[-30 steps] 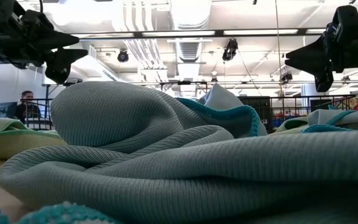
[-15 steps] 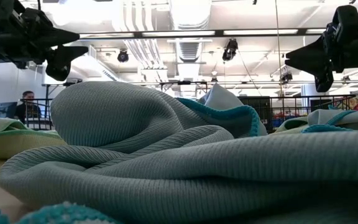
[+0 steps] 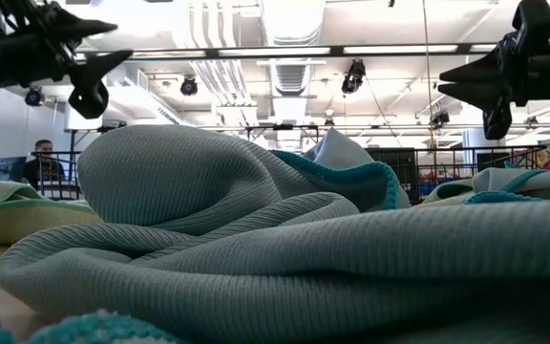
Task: Sort microfiber towel by color & place in baskets
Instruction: Put the blue microfiber towel into the left wire basket
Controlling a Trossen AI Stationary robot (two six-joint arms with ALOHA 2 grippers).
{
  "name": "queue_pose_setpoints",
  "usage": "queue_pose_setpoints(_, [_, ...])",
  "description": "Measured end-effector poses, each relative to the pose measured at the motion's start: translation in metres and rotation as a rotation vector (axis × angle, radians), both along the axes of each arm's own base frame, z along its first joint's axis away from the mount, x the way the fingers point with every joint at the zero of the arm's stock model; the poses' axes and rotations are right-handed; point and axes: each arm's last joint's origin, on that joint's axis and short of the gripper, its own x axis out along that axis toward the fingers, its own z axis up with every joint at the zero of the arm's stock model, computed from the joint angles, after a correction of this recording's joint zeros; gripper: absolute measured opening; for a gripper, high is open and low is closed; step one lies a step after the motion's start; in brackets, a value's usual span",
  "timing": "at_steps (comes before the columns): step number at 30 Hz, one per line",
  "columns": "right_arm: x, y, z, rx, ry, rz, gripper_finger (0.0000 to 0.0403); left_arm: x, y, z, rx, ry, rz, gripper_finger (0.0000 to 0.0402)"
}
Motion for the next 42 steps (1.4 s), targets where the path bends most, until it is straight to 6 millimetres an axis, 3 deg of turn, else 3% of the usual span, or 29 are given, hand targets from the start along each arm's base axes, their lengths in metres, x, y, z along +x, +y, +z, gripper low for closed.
queue_pose_setpoints(13, [0.0, 0.001, 0.002, 0.19, -0.078, 0.062, 0.0082, 0.0, 0.002, 0.01, -0.093, -0.112, 0.019, 0.0159])
queue_pose_setpoints(23, [-0.002, 0.002, 0.013, 0.146, -0.183, 0.11, 0.0082, 0.007, 0.005, 0.018, -0.059, -0.189, 0.046, 0.0159])
queue_pose_setpoints(33, [-0.002, 0.003, 0.013, 0.136, -0.181, 0.126, 0.0082, 0.017, 0.009, 0.013, -0.07, -0.137, 0.052, 0.0159])
queue_pose_setpoints(42, [-0.002, 0.003, 0.013, 0.074, -0.163, 0.131, 0.0082, 0.023, 0.013, 0.008, -0.178, -0.101, 0.1, 0.0159])
